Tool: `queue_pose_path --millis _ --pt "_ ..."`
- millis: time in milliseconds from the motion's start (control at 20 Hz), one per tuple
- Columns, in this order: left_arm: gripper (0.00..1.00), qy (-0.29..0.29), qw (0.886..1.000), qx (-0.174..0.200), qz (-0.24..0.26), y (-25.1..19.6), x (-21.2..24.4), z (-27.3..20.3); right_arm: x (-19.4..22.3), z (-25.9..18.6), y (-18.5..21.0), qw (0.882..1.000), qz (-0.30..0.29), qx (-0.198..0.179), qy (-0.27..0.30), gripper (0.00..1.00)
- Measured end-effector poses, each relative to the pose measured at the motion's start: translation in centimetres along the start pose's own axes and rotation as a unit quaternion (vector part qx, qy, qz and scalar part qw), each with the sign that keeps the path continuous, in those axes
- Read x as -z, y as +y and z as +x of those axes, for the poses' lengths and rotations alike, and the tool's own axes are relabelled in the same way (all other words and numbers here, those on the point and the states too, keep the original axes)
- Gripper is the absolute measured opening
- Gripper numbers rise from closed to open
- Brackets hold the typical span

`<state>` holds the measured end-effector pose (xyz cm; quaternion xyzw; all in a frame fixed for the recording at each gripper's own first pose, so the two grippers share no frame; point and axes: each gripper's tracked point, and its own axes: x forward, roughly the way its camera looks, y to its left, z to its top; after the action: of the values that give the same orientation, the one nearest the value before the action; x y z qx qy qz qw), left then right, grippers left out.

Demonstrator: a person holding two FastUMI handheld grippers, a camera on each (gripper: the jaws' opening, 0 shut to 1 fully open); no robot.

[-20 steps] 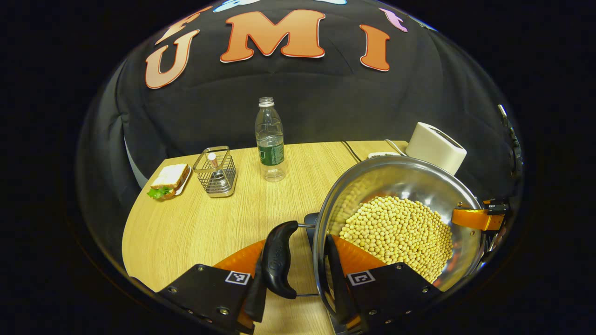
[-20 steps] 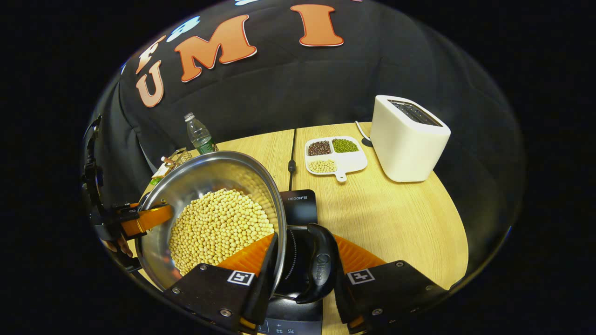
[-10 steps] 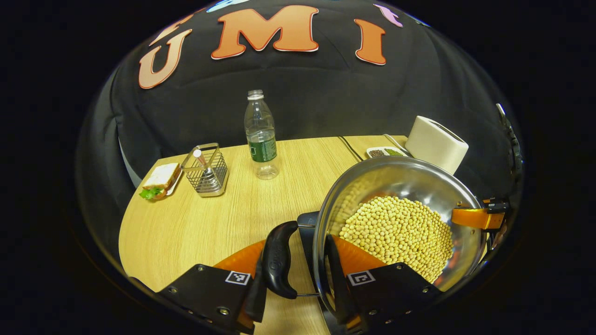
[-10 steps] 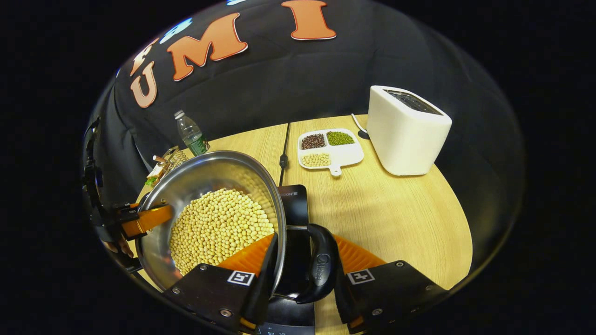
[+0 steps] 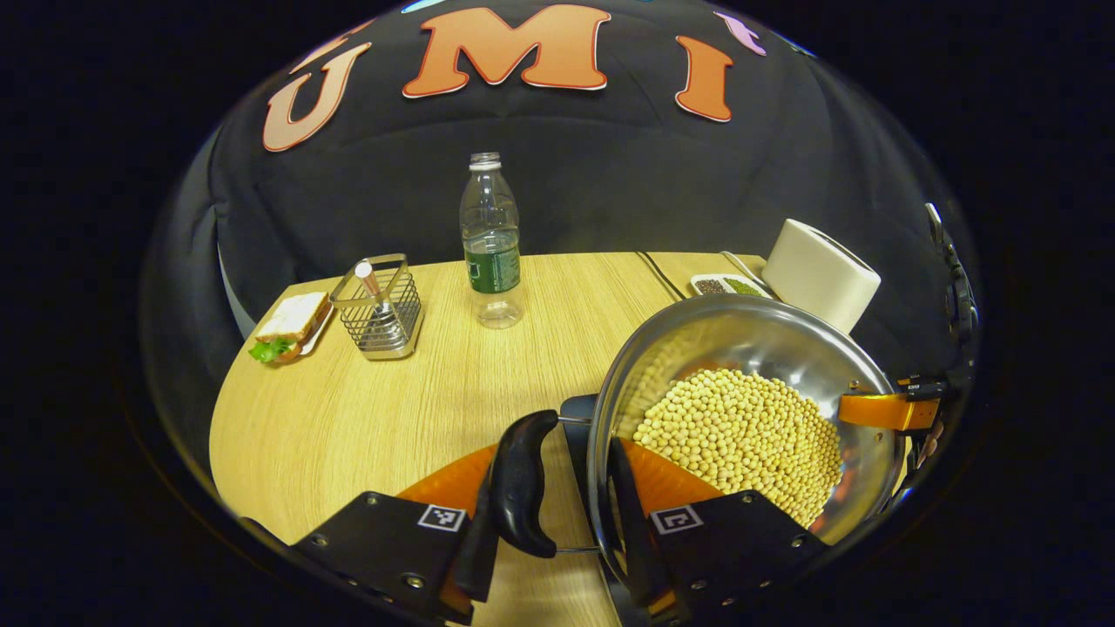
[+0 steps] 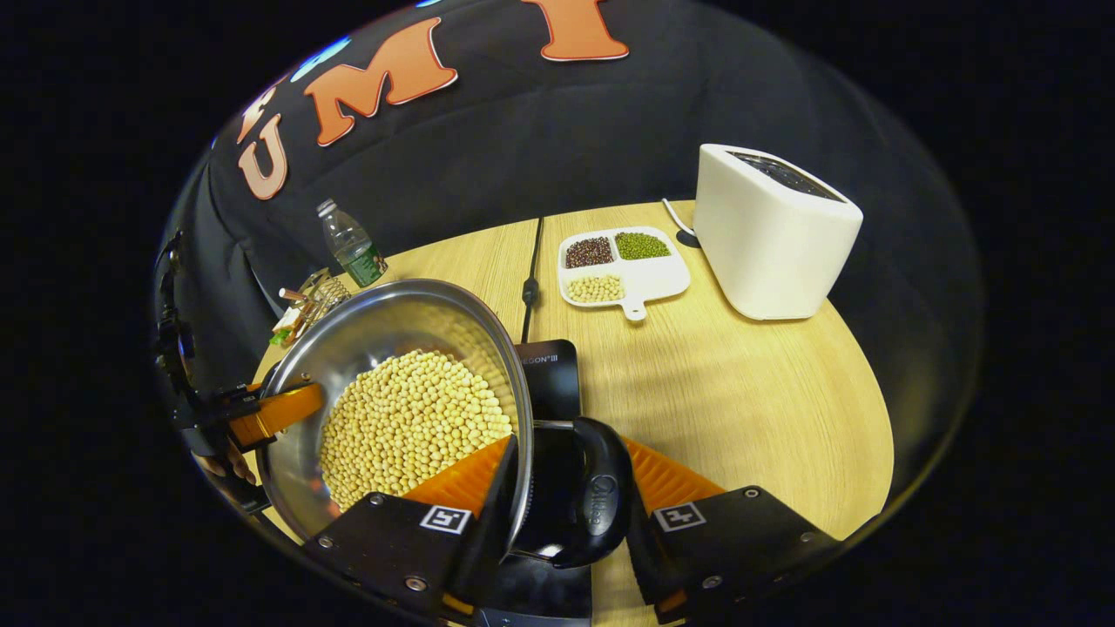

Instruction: First push the handle of the pot to place it horizontally, then grasp the pot with both hands and set it on the induction cooktop.

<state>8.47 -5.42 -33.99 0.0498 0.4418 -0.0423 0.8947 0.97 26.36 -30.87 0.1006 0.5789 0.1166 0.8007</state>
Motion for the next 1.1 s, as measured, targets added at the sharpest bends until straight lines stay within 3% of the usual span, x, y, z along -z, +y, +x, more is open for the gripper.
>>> queue_pose_path --millis 200,350,750,950,1100 --pt "0.79 -0.008 1.0 0.008 0.01 -0.9 1.0 -0.1 0.6 -0.6 -0.1 1.0 -0.029 -0.003 0.0 0.7" --pt "0.78 -0.018 1.0 0.002 -0.002 -0.3 0.6 -1.0 0.0 -1.8 -0.4 0.998 -0.051 0.007 -0.026 0.79" --pt "0.78 -0.124 0.992 -0.032 -0.004 1.5 -4.1 -8.1 -3.7 -7.5 -1.5 0.992 -0.057 -0.006 -0.114 0.83" --pt "0.77 -0.216 0.974 -0.062 -0.013 3.3 -7.9 -14.1 -6.7 -12.1 -1.6 0.98 -0.074 -0.008 -0.185 0.85" --pt "0.76 -0.288 0.954 -0.088 -0.009 4.5 -10.7 -19.8 -8.9 -16.5 -1.2 0.966 -0.08 -0.021 -0.245 0.86"
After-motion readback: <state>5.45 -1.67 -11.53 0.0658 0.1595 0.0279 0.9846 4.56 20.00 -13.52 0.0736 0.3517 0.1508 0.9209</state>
